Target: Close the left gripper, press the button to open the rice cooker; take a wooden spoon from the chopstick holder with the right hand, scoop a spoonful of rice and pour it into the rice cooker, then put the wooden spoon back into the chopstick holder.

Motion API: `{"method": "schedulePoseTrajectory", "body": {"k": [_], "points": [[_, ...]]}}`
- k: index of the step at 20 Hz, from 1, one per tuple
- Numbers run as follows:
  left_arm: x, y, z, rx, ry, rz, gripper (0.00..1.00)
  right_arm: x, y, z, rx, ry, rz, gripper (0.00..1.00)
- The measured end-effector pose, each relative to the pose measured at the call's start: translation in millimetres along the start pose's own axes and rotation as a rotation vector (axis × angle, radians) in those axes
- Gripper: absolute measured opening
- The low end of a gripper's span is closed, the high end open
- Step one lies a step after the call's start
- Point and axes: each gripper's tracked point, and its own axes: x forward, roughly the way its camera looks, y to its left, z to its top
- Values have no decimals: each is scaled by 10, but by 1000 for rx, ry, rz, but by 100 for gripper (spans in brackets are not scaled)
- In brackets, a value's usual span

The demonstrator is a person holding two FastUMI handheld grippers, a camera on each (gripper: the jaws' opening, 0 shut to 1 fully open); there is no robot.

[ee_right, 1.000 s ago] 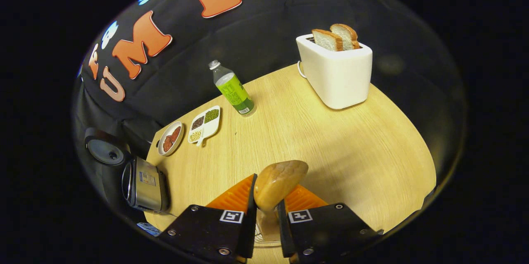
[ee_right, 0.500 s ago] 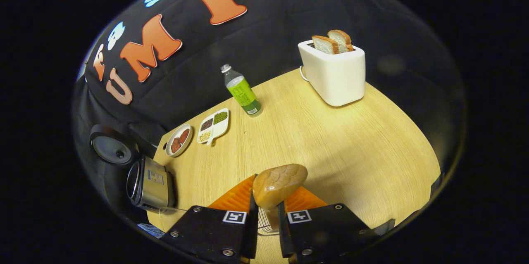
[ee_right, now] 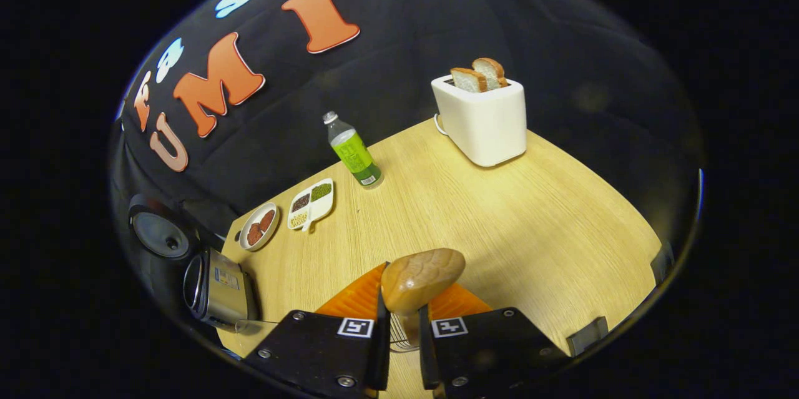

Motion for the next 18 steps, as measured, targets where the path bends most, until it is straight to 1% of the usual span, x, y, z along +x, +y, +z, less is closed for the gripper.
{"method": "schedulePoseTrajectory", "body": {"k": [4,9,10,12,15,18], "points": [[17,-15,-20,1,2,-21,100,-59,15,-43,-24,-32,-19,20],[34,-35,-13,11,-5,-50,100,-112,-2,-52,-7,-57,-61,14],[32,-28,-13,10,-6,-54,100,-128,23,-53,-1,-54,-56,12],[37,1,-12,10,-8,-60,99,-200,57,38,-28,-79,-63,12],[69,103,-8,7,-15,-49,99,-381,124,206,-41,-129,-65,12],[100,194,-40,-21,-15,-42,99,-620,232,356,-34,-173,-43,12]]}}
